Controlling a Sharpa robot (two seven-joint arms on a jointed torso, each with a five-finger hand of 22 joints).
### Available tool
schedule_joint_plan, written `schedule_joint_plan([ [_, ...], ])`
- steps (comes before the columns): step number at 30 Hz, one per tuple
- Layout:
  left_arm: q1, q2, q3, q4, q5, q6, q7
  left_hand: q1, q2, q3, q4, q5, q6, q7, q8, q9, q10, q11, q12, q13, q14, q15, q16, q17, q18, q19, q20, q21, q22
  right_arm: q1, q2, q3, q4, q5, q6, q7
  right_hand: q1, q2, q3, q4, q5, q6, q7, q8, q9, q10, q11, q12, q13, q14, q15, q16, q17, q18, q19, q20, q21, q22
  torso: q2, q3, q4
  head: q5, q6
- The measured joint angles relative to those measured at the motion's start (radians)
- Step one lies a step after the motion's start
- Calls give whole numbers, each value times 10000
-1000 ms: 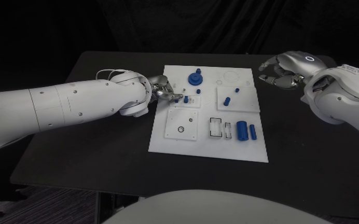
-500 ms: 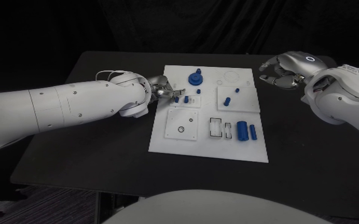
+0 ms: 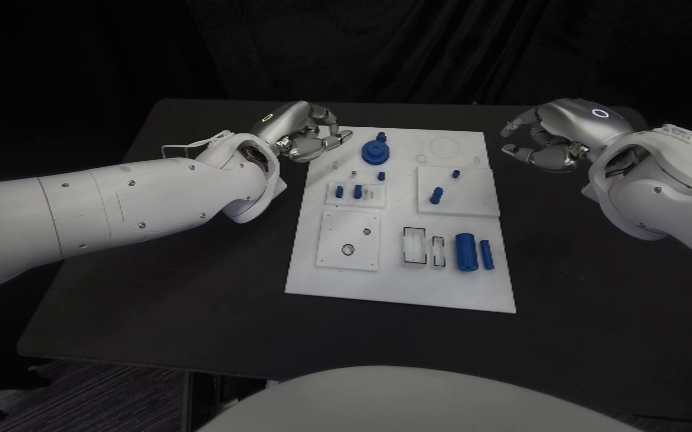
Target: Assemble the parts on the task board
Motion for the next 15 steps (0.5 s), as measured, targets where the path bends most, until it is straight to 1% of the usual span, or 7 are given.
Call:
schedule_joint_plan([
  [4,7,158,0,-253,-121,-837,1175,549,18,0,0,0,-893,290,26,-14,-631,274,-1215,0,-10,315,-316,0,224,-1427,249,-1207,9,0,-8,0,12,2,-7,0,0,0,0,0,0,0,0,0,0,0,0,0,0,0,0,0,0,0,0,0,0,0,2,-4,5,-13,0],
  [8,10,365,0,-511,-203,-1083,1947,953,125,90,2,0,-1041,373,26,-281,-1346,365,-1776,0,-446,449,-465,-1,288,-2072,346,-1651,8,0,-8,0,23,3,-11,1,0,0,0,0,0,0,0,0,0,0,0,0,2,0,0,0,0,0,0,0,0,0,6,-4,9,-42,0],
  [11,10,511,0,-686,-245,-997,2313,1713,129,524,-69,14,-1035,368,66,-510,-1739,370,-2063,0,-718,449,-506,-1,287,-2284,396,-1717,8,-1,-12,0,35,3,-13,1,0,0,0,0,0,0,0,0,1,0,0,0,8,0,0,0,0,0,0,0,0,-1,6,-4,9,-43,0],
  [12,11,575,0,-755,-258,-859,2408,2399,106,952,-245,68,-942,320,95,-676,-2368,363,-2623,-1,-1107,439,-650,-1,442,-2560,394,-1921,8,-1,-16,0,36,4,-14,1,0,0,0,0,0,0,0,0,1,0,0,0,8,0,0,0,0,0,0,0,0,-1,7,-4,8,-43,0],
  [13,12,627,0,-813,-266,-721,2470,2776,60,1223,-309,71,-852,341,83,-820,-2739,374,-2988,-1,-1336,443,-745,-1,441,-2694,410,-2027,7,-1,-18,0,36,4,-14,1,0,0,0,0,0,0,0,0,1,0,0,0,8,0,0,0,0,0,0,0,0,-1,9,-3,7,-43,0],
  [14,13,692,0,-889,-277,-540,2530,3352,-98,1800,-426,115,-817,455,-145,-1153,-4301,466,-4560,-223,-2126,478,-1072,-38,441,-3029,424,-2259,8,-1,-20,0,36,4,-14,1,0,0,0,0,0,0,0,0,1,0,0,0,8,0,0,0,0,0,0,0,0,-1,12,-3,6,-41,0],
  [15,13,794,0,-1004,-309,-260,2595,3844,-424,2514,-504,118,-816,632,-582,-1738,-5780,641,-6375,-1177,-3385,614,-1675,-746,442,-3427,498,-2500,7,-1,-20,0,36,5,-15,0,0,0,0,0,0,0,0,0,1,0,0,0,8,0,0,0,0,0,0,0,0,-1,12,-4,5,-33,0],
])
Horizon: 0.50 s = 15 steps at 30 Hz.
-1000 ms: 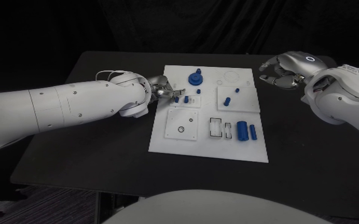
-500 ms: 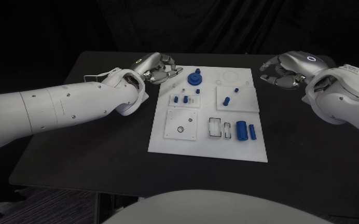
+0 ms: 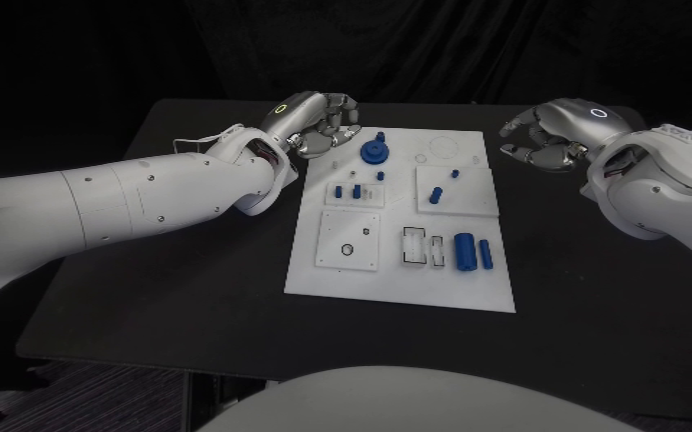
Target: Assemble the parts on the task board
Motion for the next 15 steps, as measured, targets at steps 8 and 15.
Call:
schedule_joint_plan([
  [8,0,777,-2,-710,-905,1966,171,842,-1409,1995,-585,-111,832,-359,-2363,-3893,-1606,136,-5911,-5371,692,-174,-1069,-1841,0,2349,-28,2327,-1,0,11,0,30,3,-18,2,0,0,0,0,0,0,0,0,0,0,0,0,-1,0,0,0,0,0,0,0,0,-1,21,12,-24,-12,0],
  [15,0,1388,-1,-1095,-2488,2812,60,601,-1792,1470,-889,-111,1475,-1292,-2624,-5409,-1593,-237,-6716,-7046,1738,-594,-1082,-1891,-171,3281,-386,2497,-2,-1,-4,0,67,5,-28,6,0,0,0,0,0,35,35,0,-11,0,0,0,-2,0,0,0,0,0,0,0,0,-1,22,15,-7,-69,0],
])
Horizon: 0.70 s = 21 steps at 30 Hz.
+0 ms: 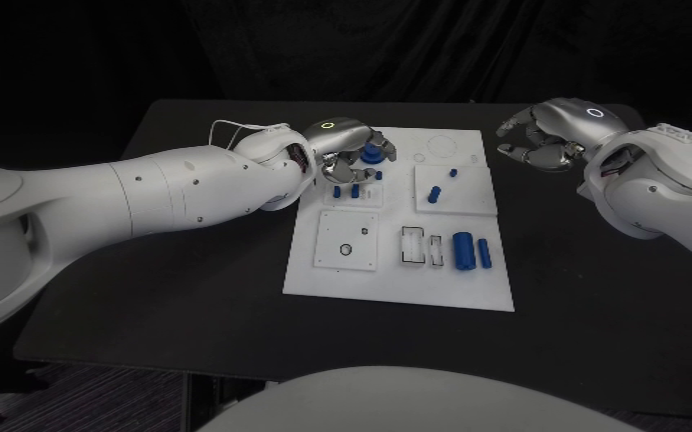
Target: Assemble the parts on the task board
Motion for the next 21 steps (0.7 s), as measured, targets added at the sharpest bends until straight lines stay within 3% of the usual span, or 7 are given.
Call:
schedule_joint_plan([
  [8,0,450,4,-364,-1022,310,-273,0,0,-171,-133,0,73,-93,0,-435,168,121,0,-302,123,20,50,145,2,158,18,0,0,0,5,0,25,1,-11,1,0,0,0,0,0,1,1,0,-1,0,0,0,-1,0,0,0,0,0,0,0,0,8,-5,-17,-43,-28,0],
  [9,0,478,4,-388,-1081,318,-306,0,0,-244,-151,-398,100,-111,0,-500,208,136,17,-321,165,62,70,164,2,173,33,0,0,0,6,0,27,1,-13,1,0,0,0,0,0,1,1,0,-1,0,0,0,-1,0,0,0,0,0,0,0,0,8,-5,-18,-44,-47,0],
  [10,0,505,4,-413,-1156,320,-350,0,0,-356,-220,-1391,165,-105,0,-579,219,147,55,-342,205,102,77,176,3,173,33,0,0,0,8,0,31,1,-15,1,0,0,0,0,0,1,1,0,-1,0,0,0,-1,0,0,0,0,1,0,0,0,8,-5,-18,-45,-60,0],
  [11,0,515,4,-423,-1211,320,-382,0,0,-385,-249,-1765,169,-102,0,-610,219,147,65,-349,213,111,78,177,2,173,33,0,-1,0,10,0,36,1,-17,1,0,0,0,0,0,1,1,0,-1,0,0,0,-1,0,0,0,0,0,0,0,0,8,-5,-17,-49,-75,0],
  [12,2,520,4,-430,-1274,317,-415,-6,7,-427,-257,-1897,169,-102,0,-642,219,147,84,-359,213,111,78,182,2,190,50,0,-1,0,10,0,41,1,-19,1,0,0,0,0,0,1,1,0,-1,0,0,0,-1,0,0,0,0,0,0,0,0,8,-5,-17,-55,-84,0],
  [18,50,491,3,-338,-1685,239,-612,-70,70,-607,-303,-1896,254,-124,0,-815,219,147,106,-410,213,111,124,185,2,226,86,-1,-1,0,-10,0,48,2,-22,1,0,0,0,0,0,1,1,0,-1,0,0,0,-2,0,0,0,0,0,0,0,0,7,9,-9,-68,-99,0],
  [21,154,466,0,-255,-1869,224,-703,-70,70,-622,-318,-1896,292,-160,0,-856,219,147,154,-410,213,111,124,155,3,226,86,-1,-1,0,-15,0,47,2,-23,1,0,0,0,0,0,1,1,0,0,0,0,0,-2,0,0,0,0,0,0,0,0,6,9,-9,-67,-106,0],
])
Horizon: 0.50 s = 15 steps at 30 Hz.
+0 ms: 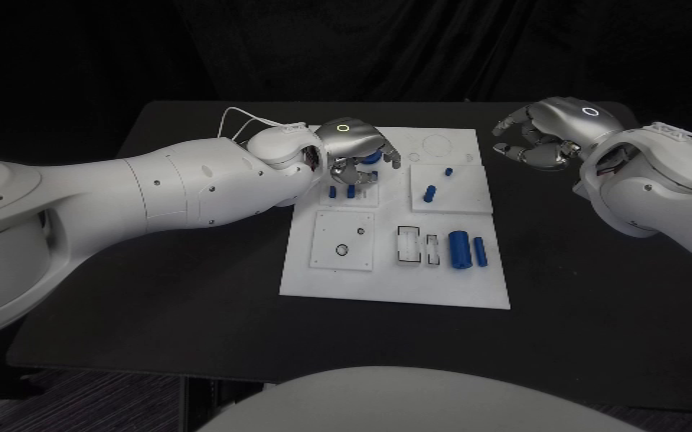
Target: Assemble the parts on the task board
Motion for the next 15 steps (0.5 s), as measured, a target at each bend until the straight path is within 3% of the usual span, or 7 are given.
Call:
schedule_joint_plan([
  [3,132,10,2,16,-139,13,-77,21,21,-61,-62,71,188,75,0,-90,20,-21,143,0,0,0,0,-41,1,0,0,-42,0,0,26,0,-21,1,-1,0,0,0,0,0,0,0,0,0,0,0,0,0,-1,0,0,0,0,0,0,0,0,0,1,4,2,48,0],
  [7,252,71,10,1,-265,108,-148,38,80,-50,-140,520,504,186,81,-190,147,8,401,90,0,0,0,-61,0,0,0,-78,0,0,107,0,-56,1,-1,1,0,0,0,0,0,0,0,0,0,0,0,0,-1,0,0,0,0,1,0,0,0,-1,7,2,5,67,0],
  [9,272,97,10,-10,-313,175,-152,-102,108,-50,-140,1023,720,215,155,-211,248,-1,561,175,0,0,0,-38,1,58,-16,-78,-1,0,141,0,-68,1,-1,4,0,0,0,0,0,0,0,0,0,0,0,0,-1,0,0,0,0,0,0,0,0,-1,7,0,10,58,0],
  [11,283,108,9,-25,-348,238,-151,-286,-75,-5,-183,2267,905,210,155,-256,346,-98,713,262,71,-71,61,14,2,149,-77,-78,-1,0,150,0,-79,1,-1,5,0,0,0,0,0,0,0,0,0,0,0,0,-1,0,0,0,0,1,0,0,0,-1,7,0,17,22,0],
  [12,294,114,7,-45,-367,285,-148,-348,-137,63,-216,2694,928,211,155,-278,357,-108,755,292,71,-71,69,11,1,177,-105,-78,-1,0,151,0,-85,1,-1,6,0,0,0,0,0,0,0,0,0,0,0,0,-1,0,0,0,0,0,0,0,0,-1,7,1,24,8,0],
  [15,310,126,6,-117,-401,405,-135,-465,-194,104,-207,2951,928,211,155,-313,357,-109,783,324,66,-76,70,-31,2,178,-107,-78,-1,0,152,0,-98,2,-1,6,0,0,29,-29,0,0,0,0,-10,0,0,0,-2,0,0,0,0,1,0,0,0,-2,5,5,37,-11,0],
])
